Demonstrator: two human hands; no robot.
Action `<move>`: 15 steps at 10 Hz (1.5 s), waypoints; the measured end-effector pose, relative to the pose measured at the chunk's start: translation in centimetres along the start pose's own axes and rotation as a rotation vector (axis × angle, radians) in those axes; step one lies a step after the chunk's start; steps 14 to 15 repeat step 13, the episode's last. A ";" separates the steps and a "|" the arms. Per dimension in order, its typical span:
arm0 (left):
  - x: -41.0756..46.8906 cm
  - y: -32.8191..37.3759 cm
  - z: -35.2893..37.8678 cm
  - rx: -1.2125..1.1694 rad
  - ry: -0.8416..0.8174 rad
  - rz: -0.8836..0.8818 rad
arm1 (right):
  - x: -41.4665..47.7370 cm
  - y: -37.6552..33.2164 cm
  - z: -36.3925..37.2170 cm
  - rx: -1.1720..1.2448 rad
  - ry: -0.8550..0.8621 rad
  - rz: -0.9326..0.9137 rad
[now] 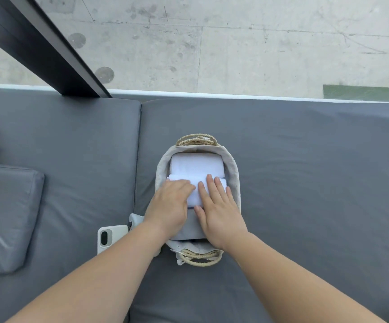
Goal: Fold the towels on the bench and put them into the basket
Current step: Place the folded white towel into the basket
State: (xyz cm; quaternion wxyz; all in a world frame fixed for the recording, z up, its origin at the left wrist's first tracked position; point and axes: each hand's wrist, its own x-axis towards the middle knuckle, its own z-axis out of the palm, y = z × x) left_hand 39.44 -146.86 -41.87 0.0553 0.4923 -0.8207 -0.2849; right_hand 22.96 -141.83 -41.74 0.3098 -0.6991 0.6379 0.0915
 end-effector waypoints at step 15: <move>-1.4 4.7 -4.6 0.443 -0.151 -0.322 | -2.6 -2.2 -3.7 -0.104 0.241 0.176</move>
